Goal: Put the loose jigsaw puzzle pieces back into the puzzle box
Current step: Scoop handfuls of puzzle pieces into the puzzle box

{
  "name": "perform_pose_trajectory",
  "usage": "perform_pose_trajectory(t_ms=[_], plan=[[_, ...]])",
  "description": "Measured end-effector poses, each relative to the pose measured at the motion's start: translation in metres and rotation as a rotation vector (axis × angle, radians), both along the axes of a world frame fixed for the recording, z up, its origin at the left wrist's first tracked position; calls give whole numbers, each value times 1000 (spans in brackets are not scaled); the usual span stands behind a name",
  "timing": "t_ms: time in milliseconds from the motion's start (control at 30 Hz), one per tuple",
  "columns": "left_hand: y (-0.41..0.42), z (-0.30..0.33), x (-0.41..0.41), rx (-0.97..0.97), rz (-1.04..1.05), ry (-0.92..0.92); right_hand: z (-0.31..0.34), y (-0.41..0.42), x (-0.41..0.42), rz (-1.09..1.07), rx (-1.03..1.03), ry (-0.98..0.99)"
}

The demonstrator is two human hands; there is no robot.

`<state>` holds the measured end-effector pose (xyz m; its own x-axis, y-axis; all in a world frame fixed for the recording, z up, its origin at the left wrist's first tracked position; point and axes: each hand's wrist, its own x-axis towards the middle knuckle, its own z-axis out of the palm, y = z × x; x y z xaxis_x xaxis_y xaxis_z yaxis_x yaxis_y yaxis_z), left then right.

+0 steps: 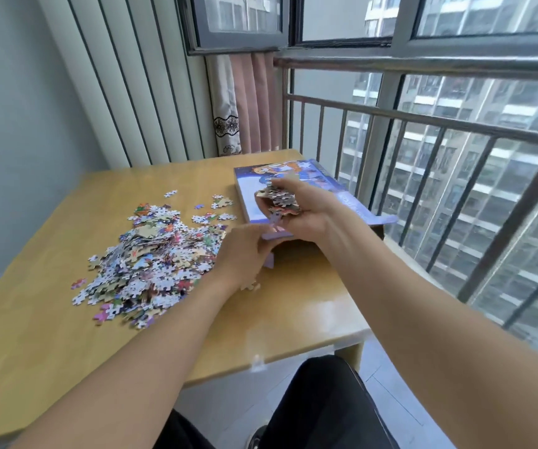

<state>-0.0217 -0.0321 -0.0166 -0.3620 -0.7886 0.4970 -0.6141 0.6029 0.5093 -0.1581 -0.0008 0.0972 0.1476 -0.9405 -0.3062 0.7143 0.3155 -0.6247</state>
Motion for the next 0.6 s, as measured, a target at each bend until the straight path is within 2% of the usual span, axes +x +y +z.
perform_pose_trajectory(t_ms=[167, 267, 600], plan=[[-19, 31, -8, 57, 195, 166, 7, 15, -13, -5, -49, -35], [-31, 51, -11, 97, 273, 173, 1, 21, -18, -5, -38, -61], [-44, 85, -15, 143, 265, 190, -19, 12, -39, -134, 117, -61]])
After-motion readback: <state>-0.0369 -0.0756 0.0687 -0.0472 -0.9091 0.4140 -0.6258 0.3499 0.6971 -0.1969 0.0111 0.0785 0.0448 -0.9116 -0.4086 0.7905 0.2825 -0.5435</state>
